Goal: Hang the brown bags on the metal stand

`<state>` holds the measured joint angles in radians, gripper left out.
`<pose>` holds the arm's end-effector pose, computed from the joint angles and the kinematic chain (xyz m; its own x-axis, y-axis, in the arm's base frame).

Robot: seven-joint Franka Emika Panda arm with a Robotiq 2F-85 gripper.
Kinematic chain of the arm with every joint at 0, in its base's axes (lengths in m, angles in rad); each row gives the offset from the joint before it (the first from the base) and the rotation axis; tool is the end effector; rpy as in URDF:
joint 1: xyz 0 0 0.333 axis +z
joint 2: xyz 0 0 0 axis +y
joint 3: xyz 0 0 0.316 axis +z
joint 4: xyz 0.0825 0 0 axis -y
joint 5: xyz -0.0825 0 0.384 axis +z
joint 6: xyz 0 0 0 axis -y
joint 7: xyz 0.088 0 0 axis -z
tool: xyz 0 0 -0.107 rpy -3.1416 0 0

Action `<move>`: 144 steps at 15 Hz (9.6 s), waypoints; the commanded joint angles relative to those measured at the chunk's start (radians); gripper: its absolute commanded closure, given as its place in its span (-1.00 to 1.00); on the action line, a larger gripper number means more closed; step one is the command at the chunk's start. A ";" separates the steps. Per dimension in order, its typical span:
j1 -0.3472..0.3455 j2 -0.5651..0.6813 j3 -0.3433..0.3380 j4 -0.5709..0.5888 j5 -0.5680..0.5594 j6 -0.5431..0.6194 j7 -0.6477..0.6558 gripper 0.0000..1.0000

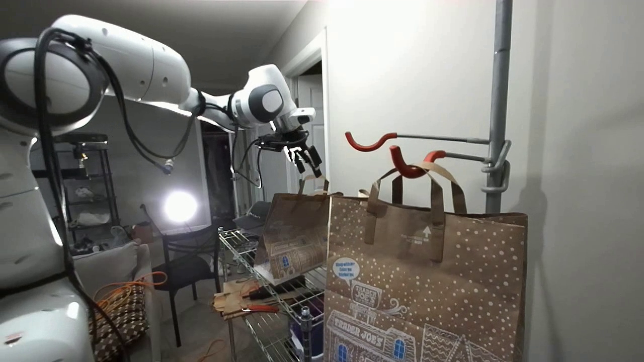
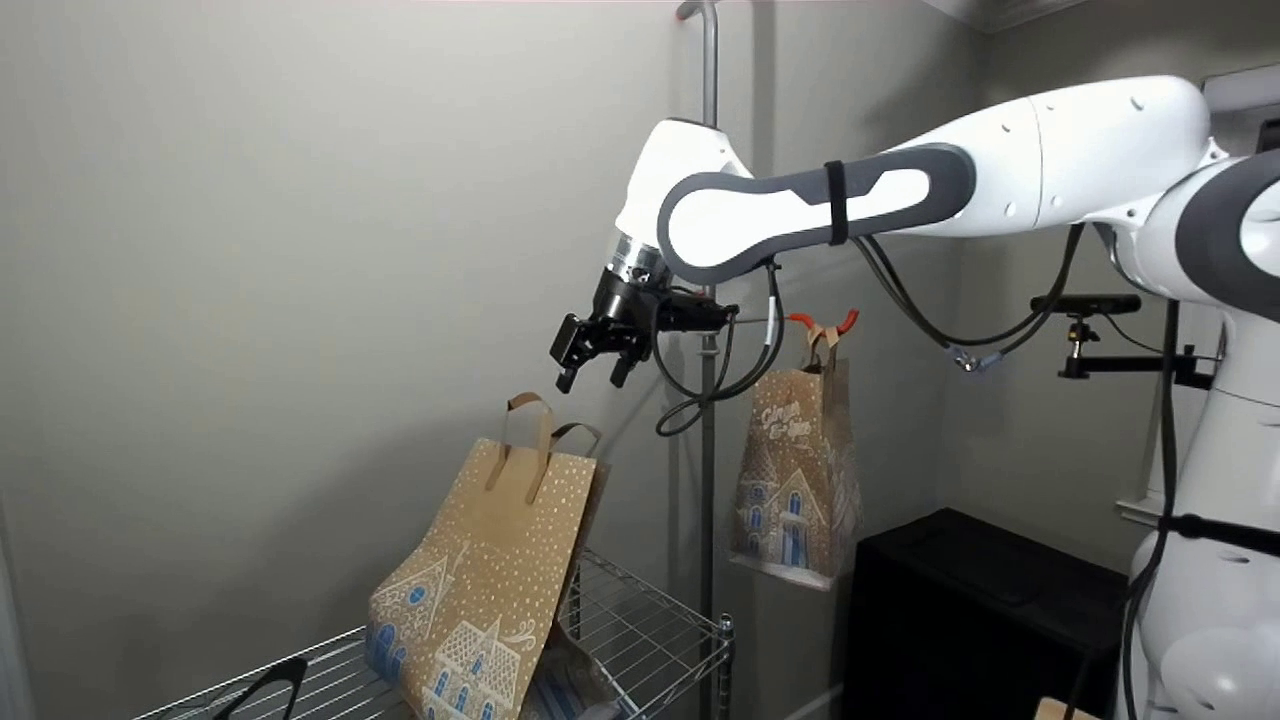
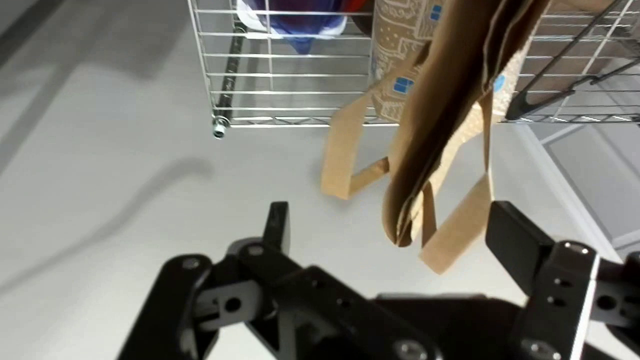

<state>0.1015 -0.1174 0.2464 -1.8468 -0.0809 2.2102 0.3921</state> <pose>0.5302 0.1972 0.6212 0.8862 -0.0239 0.4626 0.0119 -0.9972 -0.0742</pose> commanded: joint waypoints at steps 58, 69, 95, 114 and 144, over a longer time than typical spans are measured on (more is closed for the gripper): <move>0.020 -0.100 -0.131 0.314 0.069 -0.576 -0.289 0.92; 0.010 -0.094 -0.241 0.409 -0.019 -0.674 -0.949 0.93; -0.046 0.006 -0.367 0.405 0.337 -0.546 -1.321 0.93; -0.035 -0.052 -0.382 0.385 0.248 -0.546 -1.139 0.93; -0.110 0.015 -0.330 0.385 0.016 -0.667 -0.965 -0.07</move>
<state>0.0034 -0.0847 -0.1007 -1.4581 -0.0401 1.5691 -0.5856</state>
